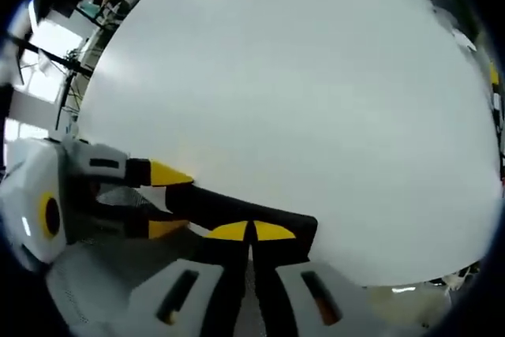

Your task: Press the specified remote control buttons in sequence, fully releasing each button before pressing the next.

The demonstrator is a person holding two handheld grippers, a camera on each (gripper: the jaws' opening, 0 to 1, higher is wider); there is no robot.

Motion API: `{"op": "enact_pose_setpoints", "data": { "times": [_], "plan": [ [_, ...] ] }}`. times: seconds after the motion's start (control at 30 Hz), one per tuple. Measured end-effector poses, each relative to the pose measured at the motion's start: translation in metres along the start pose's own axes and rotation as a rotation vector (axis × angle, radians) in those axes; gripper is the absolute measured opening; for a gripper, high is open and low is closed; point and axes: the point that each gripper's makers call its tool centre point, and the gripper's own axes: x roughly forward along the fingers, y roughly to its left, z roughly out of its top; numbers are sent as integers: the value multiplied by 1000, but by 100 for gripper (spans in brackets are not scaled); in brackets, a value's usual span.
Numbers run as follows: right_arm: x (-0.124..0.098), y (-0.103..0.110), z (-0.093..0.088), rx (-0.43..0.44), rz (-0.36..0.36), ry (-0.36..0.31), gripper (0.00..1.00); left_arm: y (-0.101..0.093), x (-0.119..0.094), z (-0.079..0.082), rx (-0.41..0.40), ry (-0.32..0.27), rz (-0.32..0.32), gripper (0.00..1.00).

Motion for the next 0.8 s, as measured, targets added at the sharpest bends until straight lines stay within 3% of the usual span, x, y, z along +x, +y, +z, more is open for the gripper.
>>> {"op": "enact_pose_setpoints", "data": {
  "times": [0.57, 0.8],
  "plan": [
    [8, 7, 7, -52, 33, -38, 0, -1, 1, 1, -5, -2, -3, 25],
    [13, 9, 9, -138, 4, -65, 0, -1, 1, 1, -5, -1, -6, 24]
  ]
}}
